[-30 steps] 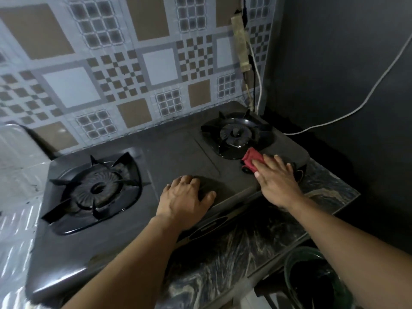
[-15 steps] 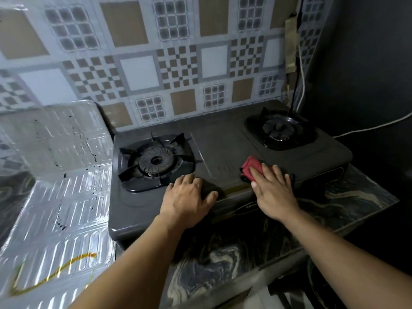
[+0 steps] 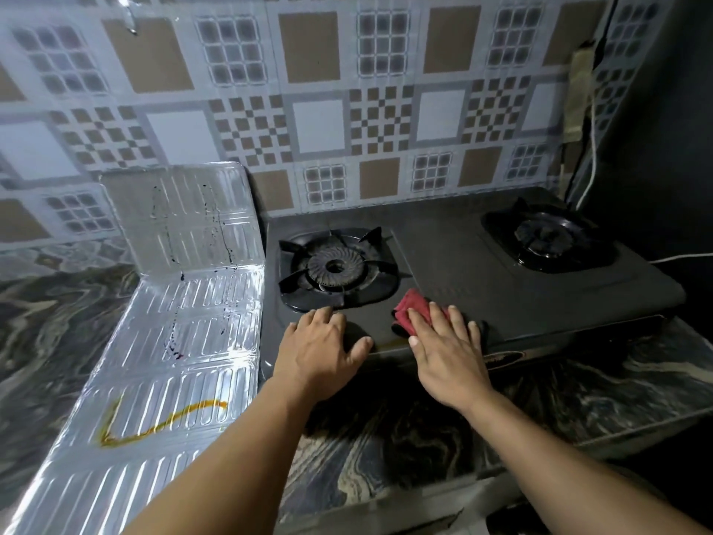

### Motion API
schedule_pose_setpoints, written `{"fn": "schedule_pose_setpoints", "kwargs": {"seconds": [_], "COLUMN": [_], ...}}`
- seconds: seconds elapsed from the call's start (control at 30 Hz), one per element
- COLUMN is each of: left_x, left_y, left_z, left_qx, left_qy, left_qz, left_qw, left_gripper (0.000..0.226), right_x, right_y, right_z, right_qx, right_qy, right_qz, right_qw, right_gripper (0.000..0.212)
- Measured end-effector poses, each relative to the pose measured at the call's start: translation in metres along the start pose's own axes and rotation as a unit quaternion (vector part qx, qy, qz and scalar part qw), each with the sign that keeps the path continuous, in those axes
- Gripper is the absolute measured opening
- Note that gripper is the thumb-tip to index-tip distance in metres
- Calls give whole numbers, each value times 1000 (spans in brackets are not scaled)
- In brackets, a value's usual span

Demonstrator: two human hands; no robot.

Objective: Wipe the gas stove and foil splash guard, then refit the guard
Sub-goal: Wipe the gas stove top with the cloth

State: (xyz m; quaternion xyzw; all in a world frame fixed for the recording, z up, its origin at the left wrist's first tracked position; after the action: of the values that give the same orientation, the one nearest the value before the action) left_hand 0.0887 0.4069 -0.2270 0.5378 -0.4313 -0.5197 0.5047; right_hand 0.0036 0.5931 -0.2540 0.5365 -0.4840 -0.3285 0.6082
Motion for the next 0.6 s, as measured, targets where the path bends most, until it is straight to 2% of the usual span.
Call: {"fn": "schedule_pose_setpoints", "kwargs": {"seconds": [0.2, 0.33, 0.43, 0.53, 0.6], "left_x": [31, 46, 54, 62, 66], "left_y": [3, 4, 5, 5, 5], "left_z": [-25, -40, -53, -64, -70], "left_qx": [-5, -4, -11, -10, -14], "left_qy": [25, 34, 47, 57, 63], "left_qz": [7, 3, -2, -10, -17], "left_qw": [1000, 999, 999, 998, 998], "left_gripper": [81, 83, 81, 75, 71], "right_x": [44, 71, 90, 106, 116], "right_y": [-14, -24, -30, -32, -30], "right_z": [-15, -24, -27, -27, -28], "right_qx": [12, 18, 25, 33, 40], "right_qy": [40, 73, 93, 114, 133], "right_qz": [-2, 1, 8, 6, 10], "right_qw": [999, 997, 995, 993, 990], "right_gripper": [55, 74, 73, 53, 50]}}
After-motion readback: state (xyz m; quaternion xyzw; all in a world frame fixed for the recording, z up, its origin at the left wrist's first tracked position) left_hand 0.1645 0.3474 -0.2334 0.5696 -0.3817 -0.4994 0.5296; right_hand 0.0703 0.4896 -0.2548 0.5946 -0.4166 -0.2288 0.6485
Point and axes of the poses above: each hand's wrist, its own z-axis towards the middle knuckle, its own y-axis out of the back of the hand, x = y × z, the point moved 1 cm from there along z, towards the middle knuckle, and after that the axes turned 12 degrees about -y, right-handed, at the moved point
